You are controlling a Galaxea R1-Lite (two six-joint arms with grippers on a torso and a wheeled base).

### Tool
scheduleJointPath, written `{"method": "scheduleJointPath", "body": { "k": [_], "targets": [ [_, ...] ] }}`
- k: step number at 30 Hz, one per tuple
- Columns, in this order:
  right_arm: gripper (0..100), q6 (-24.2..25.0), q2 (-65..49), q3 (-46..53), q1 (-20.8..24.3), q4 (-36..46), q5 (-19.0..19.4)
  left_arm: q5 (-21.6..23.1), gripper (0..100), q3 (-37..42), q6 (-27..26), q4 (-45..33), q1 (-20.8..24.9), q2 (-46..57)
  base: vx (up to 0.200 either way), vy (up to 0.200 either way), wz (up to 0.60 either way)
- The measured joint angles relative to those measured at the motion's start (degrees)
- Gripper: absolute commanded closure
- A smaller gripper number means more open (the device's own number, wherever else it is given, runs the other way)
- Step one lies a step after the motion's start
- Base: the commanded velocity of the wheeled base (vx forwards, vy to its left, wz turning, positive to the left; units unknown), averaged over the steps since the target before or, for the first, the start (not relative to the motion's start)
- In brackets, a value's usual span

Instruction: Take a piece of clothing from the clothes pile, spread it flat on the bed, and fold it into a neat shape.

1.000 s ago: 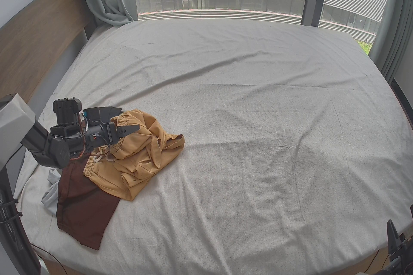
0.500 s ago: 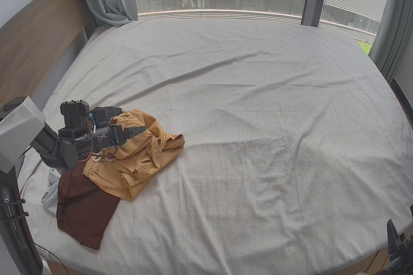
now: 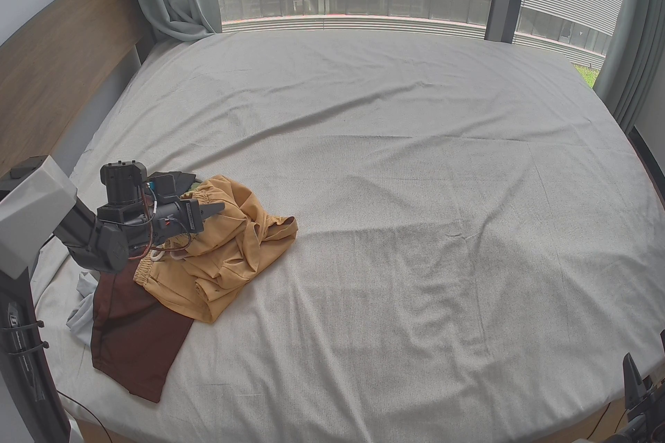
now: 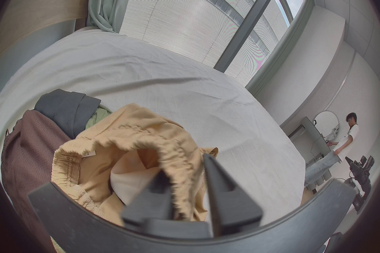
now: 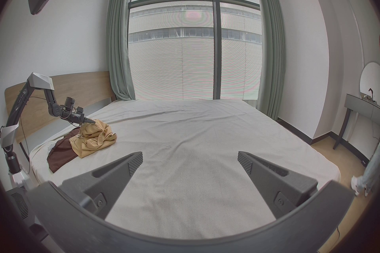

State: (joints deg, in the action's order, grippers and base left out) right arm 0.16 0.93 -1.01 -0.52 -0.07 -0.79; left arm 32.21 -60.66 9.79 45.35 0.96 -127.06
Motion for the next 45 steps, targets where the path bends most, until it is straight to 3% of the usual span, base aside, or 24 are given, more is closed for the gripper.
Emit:
{"method": "scheduleJointPath", "body": {
  "k": [6,11,26,45],
  "targets": [
    [0,0.02,0.00,0.00,0.01,0.00,0.01,0.94,100,0.49,3.91,0.05,0.07,0.49,0.000,0.000,0.00],
    [0,0.02,0.00,0.00,-0.02,0.00,0.00,2.06,100,1.76,11.86,1.45,0.68,2.61,0.000,0.000,0.00],
    [0,-0.05,0.00,0.00,-0.10,0.00,0.01,2.35,100,16.04,26.42,18.24,3.24,11.50,0.000,0.000,0.00],
    [0,-0.06,0.00,0.00,-0.18,0.00,0.00,-4.32,100,25.03,41.28,27.78,9.86,17.75,0.000,0.000,0.00]
  ]
}}
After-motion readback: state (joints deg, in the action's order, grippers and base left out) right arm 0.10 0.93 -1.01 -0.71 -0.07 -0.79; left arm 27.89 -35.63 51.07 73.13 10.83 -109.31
